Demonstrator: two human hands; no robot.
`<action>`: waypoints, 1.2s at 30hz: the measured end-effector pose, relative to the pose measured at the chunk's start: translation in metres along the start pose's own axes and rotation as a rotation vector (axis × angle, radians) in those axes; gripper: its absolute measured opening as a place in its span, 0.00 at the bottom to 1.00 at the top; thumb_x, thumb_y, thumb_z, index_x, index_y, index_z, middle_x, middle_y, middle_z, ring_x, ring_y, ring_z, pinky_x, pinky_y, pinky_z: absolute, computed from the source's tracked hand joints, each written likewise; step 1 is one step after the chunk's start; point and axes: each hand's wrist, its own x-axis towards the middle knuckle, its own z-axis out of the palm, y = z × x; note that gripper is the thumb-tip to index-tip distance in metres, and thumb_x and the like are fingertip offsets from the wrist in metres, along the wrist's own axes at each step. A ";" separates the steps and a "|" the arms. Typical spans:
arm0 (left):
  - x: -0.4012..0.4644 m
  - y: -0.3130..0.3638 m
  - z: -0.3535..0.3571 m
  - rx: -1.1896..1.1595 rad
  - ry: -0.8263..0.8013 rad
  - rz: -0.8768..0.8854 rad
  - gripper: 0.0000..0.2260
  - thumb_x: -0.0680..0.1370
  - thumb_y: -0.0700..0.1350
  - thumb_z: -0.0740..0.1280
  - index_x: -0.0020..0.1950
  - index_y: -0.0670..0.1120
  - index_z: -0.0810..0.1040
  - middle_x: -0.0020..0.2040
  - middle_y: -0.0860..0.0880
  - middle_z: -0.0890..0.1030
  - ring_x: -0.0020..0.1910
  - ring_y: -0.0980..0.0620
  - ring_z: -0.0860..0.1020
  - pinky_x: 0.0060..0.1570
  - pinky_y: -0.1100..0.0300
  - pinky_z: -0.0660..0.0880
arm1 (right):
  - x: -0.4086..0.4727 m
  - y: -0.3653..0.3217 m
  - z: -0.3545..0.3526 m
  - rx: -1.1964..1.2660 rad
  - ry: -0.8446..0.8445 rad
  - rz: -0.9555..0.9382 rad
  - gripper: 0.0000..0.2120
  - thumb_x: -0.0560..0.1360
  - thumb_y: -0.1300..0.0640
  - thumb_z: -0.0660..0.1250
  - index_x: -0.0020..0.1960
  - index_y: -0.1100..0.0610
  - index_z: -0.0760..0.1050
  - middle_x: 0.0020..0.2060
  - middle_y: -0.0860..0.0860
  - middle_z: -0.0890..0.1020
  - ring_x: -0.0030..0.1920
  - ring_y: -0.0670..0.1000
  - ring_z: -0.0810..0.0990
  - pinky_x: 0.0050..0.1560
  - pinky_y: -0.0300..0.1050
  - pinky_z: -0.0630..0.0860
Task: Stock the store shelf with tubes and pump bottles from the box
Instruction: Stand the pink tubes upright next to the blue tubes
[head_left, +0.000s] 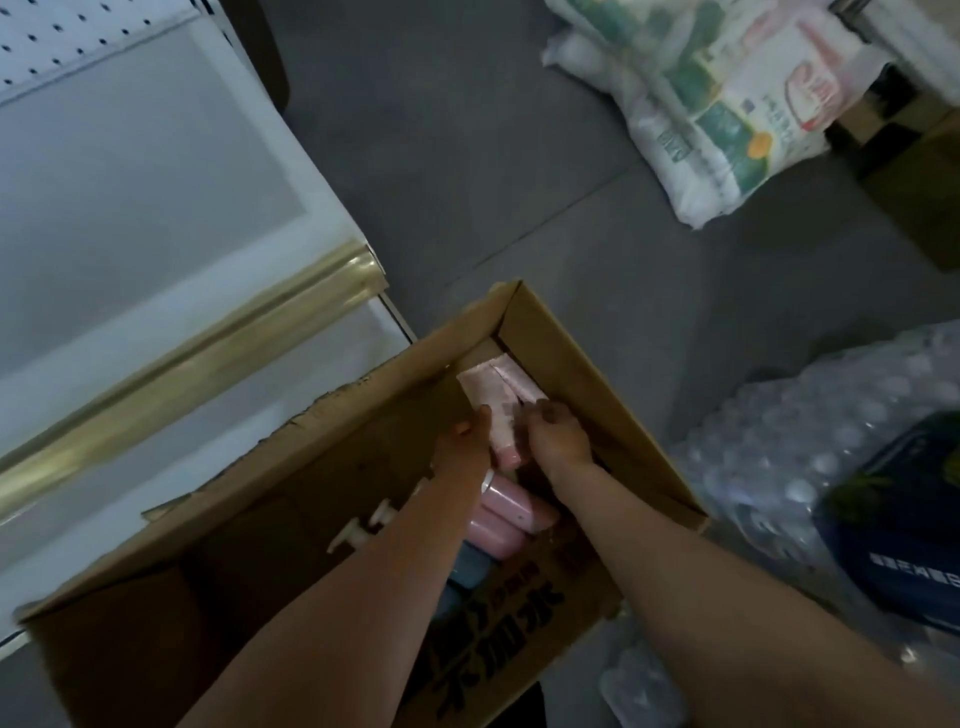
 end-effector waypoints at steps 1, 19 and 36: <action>0.003 -0.001 0.001 0.006 0.000 0.001 0.23 0.81 0.58 0.62 0.67 0.41 0.73 0.61 0.41 0.78 0.61 0.41 0.78 0.63 0.48 0.75 | 0.002 0.002 0.003 0.017 0.016 0.013 0.21 0.79 0.41 0.58 0.67 0.51 0.74 0.64 0.55 0.79 0.63 0.59 0.77 0.66 0.49 0.71; 0.012 -0.015 -0.023 -0.137 -0.139 -0.187 0.13 0.74 0.52 0.74 0.51 0.45 0.77 0.50 0.42 0.83 0.51 0.43 0.83 0.57 0.46 0.79 | -0.012 0.029 0.014 0.466 -0.345 0.261 0.15 0.73 0.57 0.76 0.58 0.59 0.80 0.43 0.55 0.86 0.44 0.52 0.84 0.46 0.46 0.82; -0.199 0.059 -0.119 -0.527 -0.155 0.324 0.18 0.74 0.37 0.72 0.63 0.40 0.76 0.55 0.36 0.82 0.51 0.36 0.83 0.49 0.41 0.80 | -0.208 -0.069 -0.055 0.704 -0.507 -0.196 0.12 0.79 0.63 0.67 0.62 0.60 0.77 0.52 0.62 0.85 0.52 0.61 0.85 0.53 0.58 0.82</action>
